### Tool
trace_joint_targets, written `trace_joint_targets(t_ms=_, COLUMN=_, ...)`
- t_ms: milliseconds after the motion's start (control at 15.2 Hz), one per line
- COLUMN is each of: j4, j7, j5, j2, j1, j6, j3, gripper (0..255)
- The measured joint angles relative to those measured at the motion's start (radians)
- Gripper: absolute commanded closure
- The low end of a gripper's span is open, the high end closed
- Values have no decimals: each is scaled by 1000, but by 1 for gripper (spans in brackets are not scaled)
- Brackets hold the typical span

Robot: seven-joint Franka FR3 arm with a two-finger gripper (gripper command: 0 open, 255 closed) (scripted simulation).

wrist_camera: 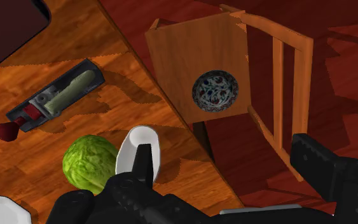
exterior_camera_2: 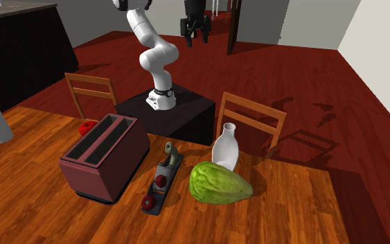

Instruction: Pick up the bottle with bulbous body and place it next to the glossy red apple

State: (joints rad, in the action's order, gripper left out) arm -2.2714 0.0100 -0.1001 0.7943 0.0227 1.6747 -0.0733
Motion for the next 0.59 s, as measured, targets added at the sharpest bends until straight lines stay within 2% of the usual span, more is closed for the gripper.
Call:
trace_joint_targets(t_ms=132, j4=-2, j7=3, j5=-1, j2=-10, j1=1, j6=11, j3=-5, gripper=0)
trace_joint_targets(t_ms=594, j4=25, j7=48, j5=-8, j2=-209, j1=6, j6=169, j3=-75, gripper=0)
